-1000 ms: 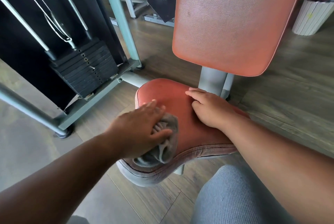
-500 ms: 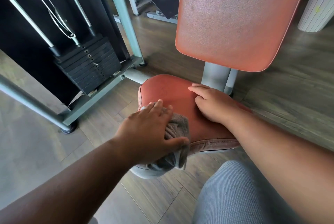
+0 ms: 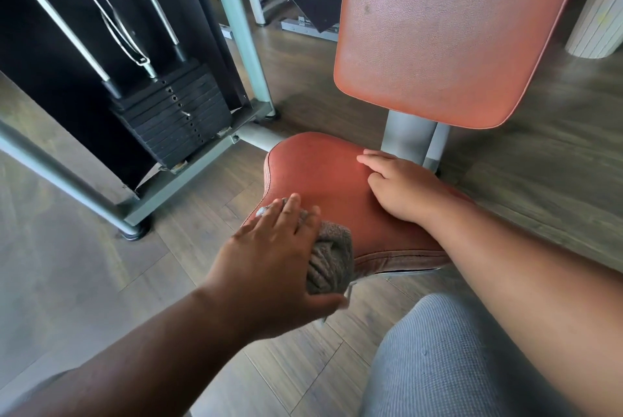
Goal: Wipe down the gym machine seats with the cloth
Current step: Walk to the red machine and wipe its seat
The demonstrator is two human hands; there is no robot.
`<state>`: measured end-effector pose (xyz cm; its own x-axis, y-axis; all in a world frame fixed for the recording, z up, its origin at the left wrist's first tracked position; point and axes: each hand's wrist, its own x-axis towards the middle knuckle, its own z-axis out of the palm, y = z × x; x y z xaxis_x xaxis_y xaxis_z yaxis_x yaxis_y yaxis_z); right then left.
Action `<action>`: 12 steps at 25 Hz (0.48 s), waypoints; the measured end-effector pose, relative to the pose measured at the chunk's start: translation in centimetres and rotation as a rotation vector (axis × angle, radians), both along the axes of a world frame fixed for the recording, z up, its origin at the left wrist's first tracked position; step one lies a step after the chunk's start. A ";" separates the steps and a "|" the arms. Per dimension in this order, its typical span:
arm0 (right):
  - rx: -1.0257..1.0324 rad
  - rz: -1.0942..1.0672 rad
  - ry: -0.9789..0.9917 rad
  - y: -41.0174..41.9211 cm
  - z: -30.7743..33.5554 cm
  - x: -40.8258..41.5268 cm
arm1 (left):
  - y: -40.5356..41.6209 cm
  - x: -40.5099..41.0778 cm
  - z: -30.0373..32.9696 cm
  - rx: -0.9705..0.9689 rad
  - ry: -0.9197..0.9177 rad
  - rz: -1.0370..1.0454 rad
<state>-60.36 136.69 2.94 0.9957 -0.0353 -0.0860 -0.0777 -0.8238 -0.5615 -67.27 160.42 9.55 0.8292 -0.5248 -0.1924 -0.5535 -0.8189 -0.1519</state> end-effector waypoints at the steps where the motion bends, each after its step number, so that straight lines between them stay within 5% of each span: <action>1: 0.000 0.001 0.004 0.0 0.1 0.0 | -0.8 0.4 -0.1 0.008 0.006 0.008; 6: -0.021 0.022 0.015 0.0 0.5 -0.1 | -6.0 1.2 -1.4 -0.009 0.007 -0.006; 12: -0.048 0.027 0.027 0.0 0.4 -0.5 | -0.4 -1.5 -2.7 -0.182 -0.236 -0.157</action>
